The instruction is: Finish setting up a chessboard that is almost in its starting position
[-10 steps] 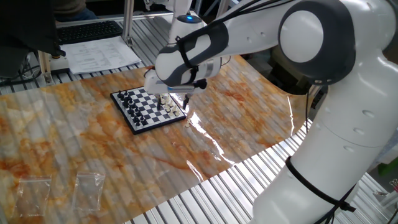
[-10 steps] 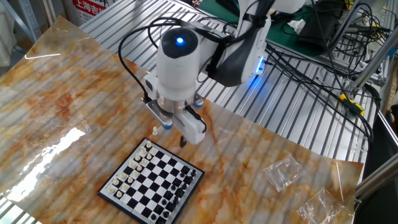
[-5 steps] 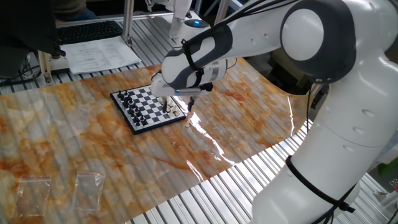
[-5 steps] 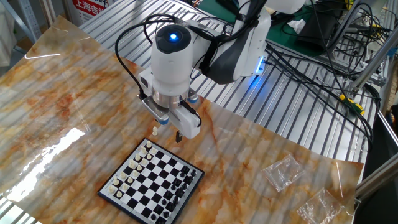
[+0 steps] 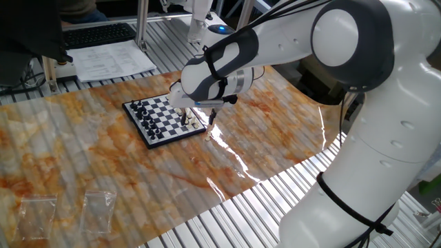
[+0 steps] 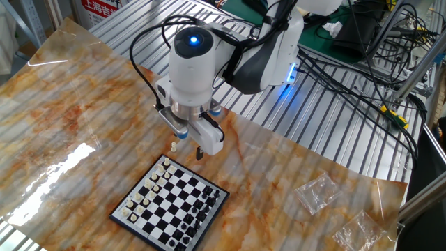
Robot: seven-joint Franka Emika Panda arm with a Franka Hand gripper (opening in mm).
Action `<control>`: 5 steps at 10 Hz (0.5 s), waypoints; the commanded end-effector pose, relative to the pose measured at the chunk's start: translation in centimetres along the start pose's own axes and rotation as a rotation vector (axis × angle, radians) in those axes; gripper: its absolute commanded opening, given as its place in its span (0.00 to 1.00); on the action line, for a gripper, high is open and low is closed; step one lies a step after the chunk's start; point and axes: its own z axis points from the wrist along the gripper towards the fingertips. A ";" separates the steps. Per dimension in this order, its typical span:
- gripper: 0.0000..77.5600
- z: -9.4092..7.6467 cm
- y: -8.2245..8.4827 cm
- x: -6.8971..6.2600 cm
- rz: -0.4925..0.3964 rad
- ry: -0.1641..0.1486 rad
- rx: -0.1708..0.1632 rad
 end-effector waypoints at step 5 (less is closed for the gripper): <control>1.00 -0.9 -0.7 0.3 0.034 -0.009 0.007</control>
